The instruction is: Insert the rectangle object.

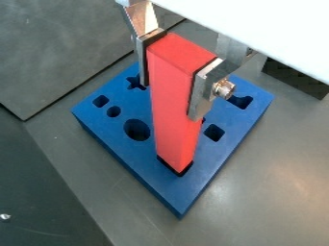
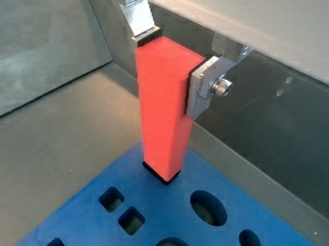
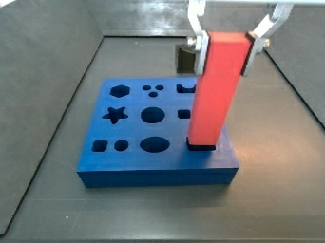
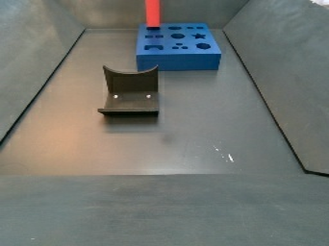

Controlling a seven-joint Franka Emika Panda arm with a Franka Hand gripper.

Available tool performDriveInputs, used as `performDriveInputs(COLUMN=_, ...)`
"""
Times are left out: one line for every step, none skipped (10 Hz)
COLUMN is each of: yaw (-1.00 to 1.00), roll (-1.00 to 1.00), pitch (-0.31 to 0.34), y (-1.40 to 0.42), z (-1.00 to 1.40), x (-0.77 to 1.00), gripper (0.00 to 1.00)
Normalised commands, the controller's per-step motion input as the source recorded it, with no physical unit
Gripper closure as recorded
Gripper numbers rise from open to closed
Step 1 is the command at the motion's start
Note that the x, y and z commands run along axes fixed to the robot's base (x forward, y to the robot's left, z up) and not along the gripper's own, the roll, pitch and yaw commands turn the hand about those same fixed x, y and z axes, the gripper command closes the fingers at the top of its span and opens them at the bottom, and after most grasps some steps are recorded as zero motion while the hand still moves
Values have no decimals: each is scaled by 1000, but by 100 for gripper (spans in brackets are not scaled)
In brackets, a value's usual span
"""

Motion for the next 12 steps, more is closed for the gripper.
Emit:
performDriveInputs(yaw=129, roll=149, pitch=66, y=-26, z=-357, x=151, gripper=100)
performDriveInputs(yaw=103, roll=89, pitch=90, y=-77, z=-329, x=231, gripper=100)
performDriveInputs(yaw=80, roll=83, pitch=99, y=-117, z=-317, x=274, gripper=100)
performDriveInputs(yaw=83, roll=91, pitch=100, y=-134, z=-320, x=263, gripper=100)
performDriveInputs(yaw=120, roll=100, pitch=51, y=-89, z=-429, x=146, gripper=100)
performDriveInputs(yaw=66, roll=211, pitch=10, y=-97, z=-620, x=0, gripper=100)
performDriveInputs(yaw=0, roll=126, pitch=3, y=-69, z=-486, x=0, gripper=100)
performDriveInputs(yaw=0, roll=93, pitch=0, y=-60, z=-403, x=-40, gripper=100)
performDriveInputs(yaw=0, roll=36, pitch=0, y=-20, z=-323, x=-34, gripper=100)
performDriveInputs(yaw=0, roll=-46, pitch=-49, y=0, z=-57, x=0, gripper=100)
performDriveInputs(yaw=0, roll=-17, pitch=0, y=0, z=0, x=0, gripper=100)
performDriveInputs(yaw=0, roll=0, pitch=0, y=0, z=0, x=0, gripper=100)
